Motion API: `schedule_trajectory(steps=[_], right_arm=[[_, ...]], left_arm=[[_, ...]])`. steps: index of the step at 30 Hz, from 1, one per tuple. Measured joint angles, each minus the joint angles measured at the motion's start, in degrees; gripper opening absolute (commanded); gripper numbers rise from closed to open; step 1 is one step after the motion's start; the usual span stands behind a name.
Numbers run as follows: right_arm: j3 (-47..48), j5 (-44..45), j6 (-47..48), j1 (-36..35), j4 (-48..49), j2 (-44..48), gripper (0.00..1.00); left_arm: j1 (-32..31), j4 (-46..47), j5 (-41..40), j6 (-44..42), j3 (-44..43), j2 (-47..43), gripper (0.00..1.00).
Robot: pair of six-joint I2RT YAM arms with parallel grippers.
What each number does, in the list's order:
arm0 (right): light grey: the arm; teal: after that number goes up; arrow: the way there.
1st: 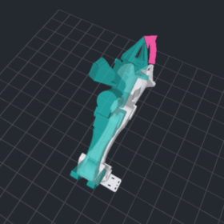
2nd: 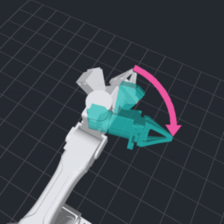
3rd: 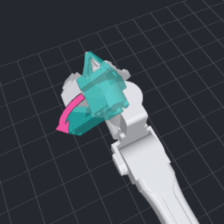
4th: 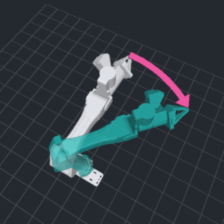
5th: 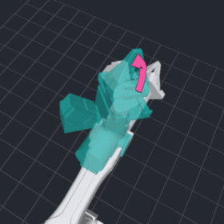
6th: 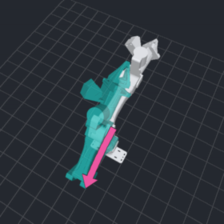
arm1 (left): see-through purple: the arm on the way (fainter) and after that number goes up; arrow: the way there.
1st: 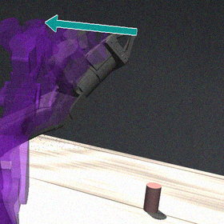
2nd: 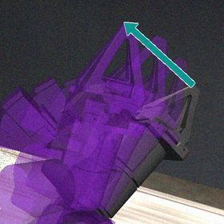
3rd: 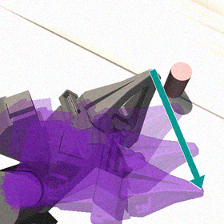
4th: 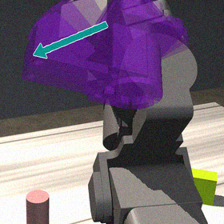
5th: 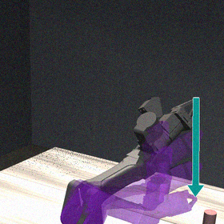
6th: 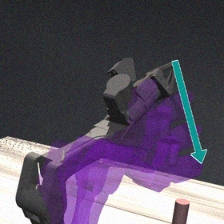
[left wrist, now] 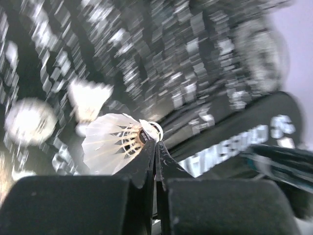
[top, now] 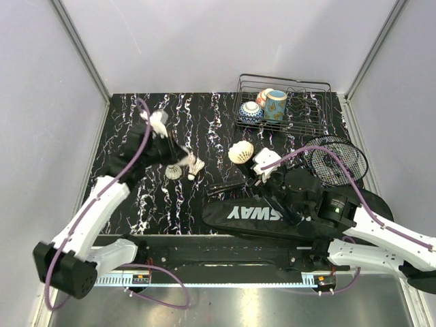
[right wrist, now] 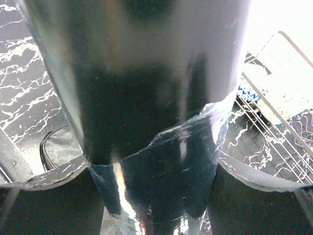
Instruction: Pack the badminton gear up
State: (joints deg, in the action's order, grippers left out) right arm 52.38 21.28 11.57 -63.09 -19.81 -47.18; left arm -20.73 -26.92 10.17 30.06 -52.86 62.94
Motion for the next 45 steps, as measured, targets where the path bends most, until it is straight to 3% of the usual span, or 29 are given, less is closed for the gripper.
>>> schedule_trajectory(steps=[6,9,13,28,38,42,45], right_arm=[[0.0,-1.3,0.4,0.0,0.0,-2.8,0.45],[0.0,-2.0,0.6,0.0,0.0,-4.3,0.44],[0.1,-2.6,0.6,0.0,0.0,-5.4,0.44],[3.2,-4.8,0.7,0.0,0.1,-9.6,0.44],[4.6,-6.0,1.5,0.0,0.2,-9.6,0.43],[4.6,-6.1,1.9,0.0,-0.2,-9.4,0.43],[4.6,-6.5,2.1,0.0,-0.7,-9.0,0.43]], left_arm=[[-2.6,-0.5,14.4,-8.2,-20.9,-5.5,0.00],[-7.3,-1.6,16.7,-11.1,-29.7,-5.8,0.00],[-11.5,-4.4,17.9,-13.8,-35.1,-5.6,0.00],[-19.6,-11.0,18.8,-16.9,-35.9,0.9,0.00],[-21.1,-10.3,26.9,-17.1,-35.1,6.0,0.02],[-21.2,-7.5,30.2,-15.4,-32.4,7.0,0.14],[-21.2,-4.7,32.3,-14.2,-31.3,7.5,0.33]])
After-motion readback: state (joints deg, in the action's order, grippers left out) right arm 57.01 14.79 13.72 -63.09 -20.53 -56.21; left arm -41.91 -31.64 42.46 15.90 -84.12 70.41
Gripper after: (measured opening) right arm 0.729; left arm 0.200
